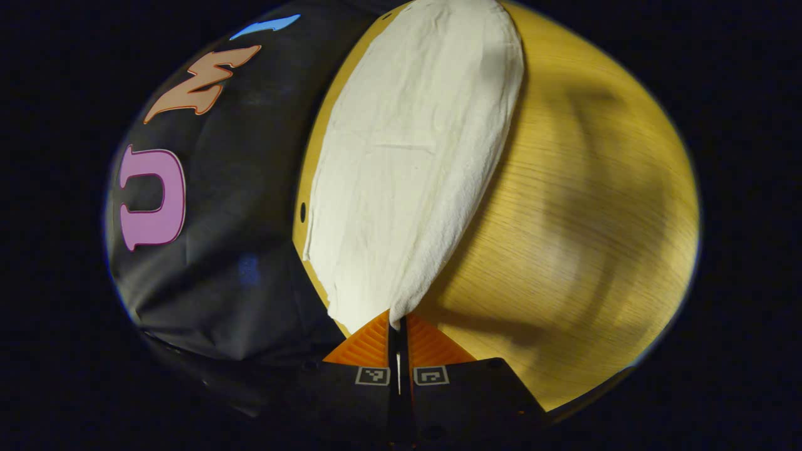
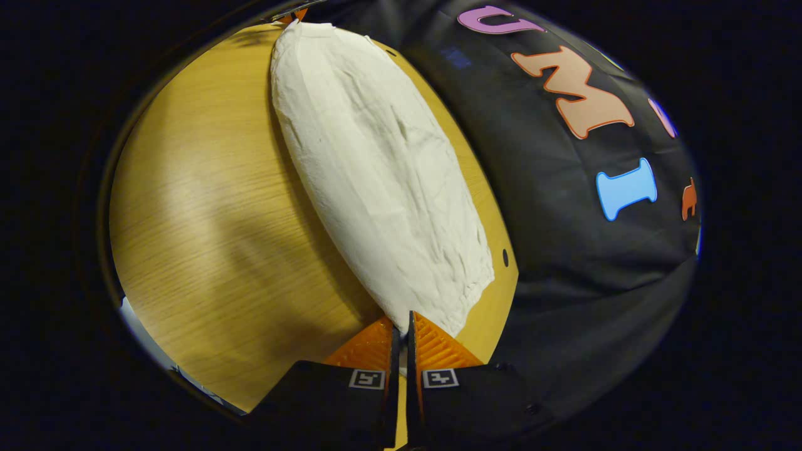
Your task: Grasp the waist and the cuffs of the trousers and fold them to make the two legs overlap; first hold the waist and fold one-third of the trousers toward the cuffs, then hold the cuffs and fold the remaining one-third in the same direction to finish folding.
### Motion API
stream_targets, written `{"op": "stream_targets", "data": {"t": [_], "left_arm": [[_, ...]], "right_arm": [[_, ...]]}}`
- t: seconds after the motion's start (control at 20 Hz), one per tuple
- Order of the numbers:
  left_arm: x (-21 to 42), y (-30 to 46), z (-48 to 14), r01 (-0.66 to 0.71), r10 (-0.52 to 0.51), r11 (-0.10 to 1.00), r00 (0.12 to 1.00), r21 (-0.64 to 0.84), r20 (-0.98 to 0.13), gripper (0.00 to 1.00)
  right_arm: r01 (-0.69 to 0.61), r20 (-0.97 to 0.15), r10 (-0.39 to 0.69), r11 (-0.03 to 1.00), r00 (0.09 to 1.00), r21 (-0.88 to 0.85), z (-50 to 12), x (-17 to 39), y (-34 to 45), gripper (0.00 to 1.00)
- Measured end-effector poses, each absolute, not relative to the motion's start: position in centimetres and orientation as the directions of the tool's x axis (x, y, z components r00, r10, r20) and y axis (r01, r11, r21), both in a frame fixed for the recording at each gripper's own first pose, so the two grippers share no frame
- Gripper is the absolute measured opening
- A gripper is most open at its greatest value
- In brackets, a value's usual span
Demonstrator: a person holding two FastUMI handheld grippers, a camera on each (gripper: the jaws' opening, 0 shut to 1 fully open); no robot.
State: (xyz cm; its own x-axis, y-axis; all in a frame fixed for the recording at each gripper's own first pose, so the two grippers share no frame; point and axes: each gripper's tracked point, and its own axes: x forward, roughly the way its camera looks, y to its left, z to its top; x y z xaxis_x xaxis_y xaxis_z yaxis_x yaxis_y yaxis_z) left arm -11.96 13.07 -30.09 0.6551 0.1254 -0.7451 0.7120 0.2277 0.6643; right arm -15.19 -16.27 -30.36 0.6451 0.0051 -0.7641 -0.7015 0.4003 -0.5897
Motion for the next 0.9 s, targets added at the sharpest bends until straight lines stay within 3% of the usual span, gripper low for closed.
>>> {"op": "stream_targets", "data": {"t": [0.2,0.55,0.6,0.9], "left_arm": [[-9.4,12.5,-26.0,0.621,0.174,0.328,0.701,0.711,-0.692,0.00],[-5.0,12.3,-20.8,0.477,0.238,0.413,0.765,0.775,-0.598,0.00],[-4.2,12.2,-20.3,0.452,0.249,0.428,0.773,0.783,-0.583,0.00],[2.8,11.6,-19.4,0.366,0.232,0.544,0.799,0.755,-0.554,0.00]], "right_arm": [[-0.629,-0.710,0.018,0.481,0.704,-0.611,-27.2,-12.5,-16.6,0.08],[-0.521,-0.616,0.051,0.592,0.786,-0.615,-23.2,-6.6,-16.7,0.08],[-0.500,-0.603,0.048,0.615,0.796,-0.610,-22.8,-5.4,-16.6,0.05],[-0.376,-0.557,-0.032,0.705,0.830,-0.601,-21.2,0.3,-16.2,0.07]]}}
